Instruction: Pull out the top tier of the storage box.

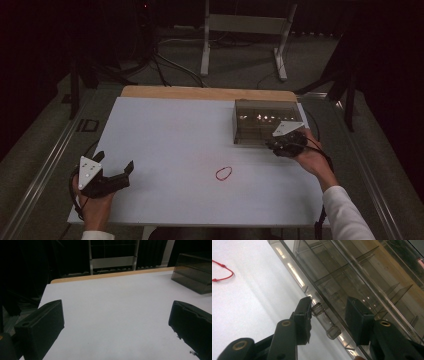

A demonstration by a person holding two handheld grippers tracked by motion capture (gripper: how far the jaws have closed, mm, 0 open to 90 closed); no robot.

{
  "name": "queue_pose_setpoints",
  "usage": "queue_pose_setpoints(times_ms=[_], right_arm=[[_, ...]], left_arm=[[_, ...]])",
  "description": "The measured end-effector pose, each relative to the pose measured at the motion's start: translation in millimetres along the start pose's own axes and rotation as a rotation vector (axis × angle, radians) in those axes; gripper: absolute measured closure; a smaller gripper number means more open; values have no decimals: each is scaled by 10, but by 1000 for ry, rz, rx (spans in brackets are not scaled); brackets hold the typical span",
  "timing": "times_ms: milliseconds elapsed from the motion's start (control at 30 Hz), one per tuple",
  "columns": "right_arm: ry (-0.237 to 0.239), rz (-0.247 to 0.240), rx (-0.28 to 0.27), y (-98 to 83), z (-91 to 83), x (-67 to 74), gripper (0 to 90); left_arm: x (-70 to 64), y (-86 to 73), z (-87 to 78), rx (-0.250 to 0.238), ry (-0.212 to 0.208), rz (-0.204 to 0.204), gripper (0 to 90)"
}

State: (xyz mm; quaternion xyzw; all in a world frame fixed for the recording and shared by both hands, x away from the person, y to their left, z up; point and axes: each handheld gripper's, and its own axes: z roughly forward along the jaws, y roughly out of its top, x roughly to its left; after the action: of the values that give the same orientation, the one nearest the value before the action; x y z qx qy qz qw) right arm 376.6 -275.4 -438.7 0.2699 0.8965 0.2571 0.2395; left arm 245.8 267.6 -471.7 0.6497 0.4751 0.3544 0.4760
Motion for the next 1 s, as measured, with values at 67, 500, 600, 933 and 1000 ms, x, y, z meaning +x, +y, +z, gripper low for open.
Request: queue_pose_setpoints(times_ms=[67,500,600,933,1000], right_arm=[[1,0,-1,-2,-2,2,568],[5,-10,-4,-29,-32,32,571],[9,-13,-4,-36,-40,39,573],[13,-21,-11,-57,-62,72,577],[14,-25,-10,-64,-73,85,578]], left_arm=[[0,0,0,0,0,0,16],[3,0,-3,0,1,0,16],[1,0,-4,2,0,2,16],[0,1,-5,1,1,2,16],[-1,0,-3,2,1,1,16]])
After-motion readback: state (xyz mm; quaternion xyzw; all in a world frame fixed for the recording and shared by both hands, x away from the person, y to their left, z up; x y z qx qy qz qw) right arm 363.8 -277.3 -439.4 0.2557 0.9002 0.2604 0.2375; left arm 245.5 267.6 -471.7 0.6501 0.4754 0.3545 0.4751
